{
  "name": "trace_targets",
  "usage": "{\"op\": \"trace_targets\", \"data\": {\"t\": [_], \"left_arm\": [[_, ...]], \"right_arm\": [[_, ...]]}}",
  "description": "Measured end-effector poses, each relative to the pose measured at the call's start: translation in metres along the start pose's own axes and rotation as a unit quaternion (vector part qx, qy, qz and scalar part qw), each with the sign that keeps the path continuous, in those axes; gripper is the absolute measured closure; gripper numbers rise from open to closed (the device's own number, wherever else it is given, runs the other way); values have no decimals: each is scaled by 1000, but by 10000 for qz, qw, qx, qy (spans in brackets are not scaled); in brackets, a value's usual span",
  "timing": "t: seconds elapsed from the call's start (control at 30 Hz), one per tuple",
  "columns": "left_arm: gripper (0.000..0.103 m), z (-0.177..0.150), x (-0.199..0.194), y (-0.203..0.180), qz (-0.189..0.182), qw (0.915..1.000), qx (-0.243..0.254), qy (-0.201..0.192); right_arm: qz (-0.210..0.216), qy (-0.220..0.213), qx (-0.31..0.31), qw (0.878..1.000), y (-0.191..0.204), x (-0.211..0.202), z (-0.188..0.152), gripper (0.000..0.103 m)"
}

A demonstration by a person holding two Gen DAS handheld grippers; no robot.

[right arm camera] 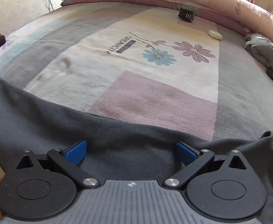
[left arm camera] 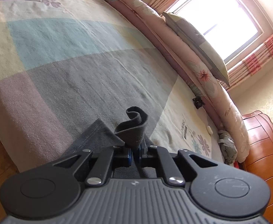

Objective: Fold clothes
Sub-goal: 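Lift the pant leg with the left gripper while the right gripper holds the pants, then close the right gripper on the pant leg beside the left gripper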

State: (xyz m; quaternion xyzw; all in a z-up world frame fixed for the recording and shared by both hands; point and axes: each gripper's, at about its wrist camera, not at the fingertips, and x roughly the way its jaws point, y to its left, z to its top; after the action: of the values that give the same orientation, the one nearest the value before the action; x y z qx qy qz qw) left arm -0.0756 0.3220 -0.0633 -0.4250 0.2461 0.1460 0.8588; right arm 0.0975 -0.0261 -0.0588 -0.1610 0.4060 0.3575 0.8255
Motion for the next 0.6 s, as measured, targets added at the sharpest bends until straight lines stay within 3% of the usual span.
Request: {"op": "trace_targets", "data": {"t": [0.13,0.2,0.3,0.5,0.6], "left_arm": [[77,-4,16,9,45,9997,-87,228],[75,-8,26,16,93,9991,-172,376],[71,-16,31,20,121,9985,-174,510],[65,-24,25,22,-52,9980,-242,586],[62,-26,24,19,-201,9972,-213,687]], "right_arm": [[502,-344,-495,9969,11,-35,-9,5],[903,-527,-898,9905,19,-55,-17,25],[1490,-528,-1382,9777,34,-71,-28,42],[2145,-325,-2285,9491,85,-62,-36,58],[2145,-195,-2516,9436,101,-44,-33,60]]}}
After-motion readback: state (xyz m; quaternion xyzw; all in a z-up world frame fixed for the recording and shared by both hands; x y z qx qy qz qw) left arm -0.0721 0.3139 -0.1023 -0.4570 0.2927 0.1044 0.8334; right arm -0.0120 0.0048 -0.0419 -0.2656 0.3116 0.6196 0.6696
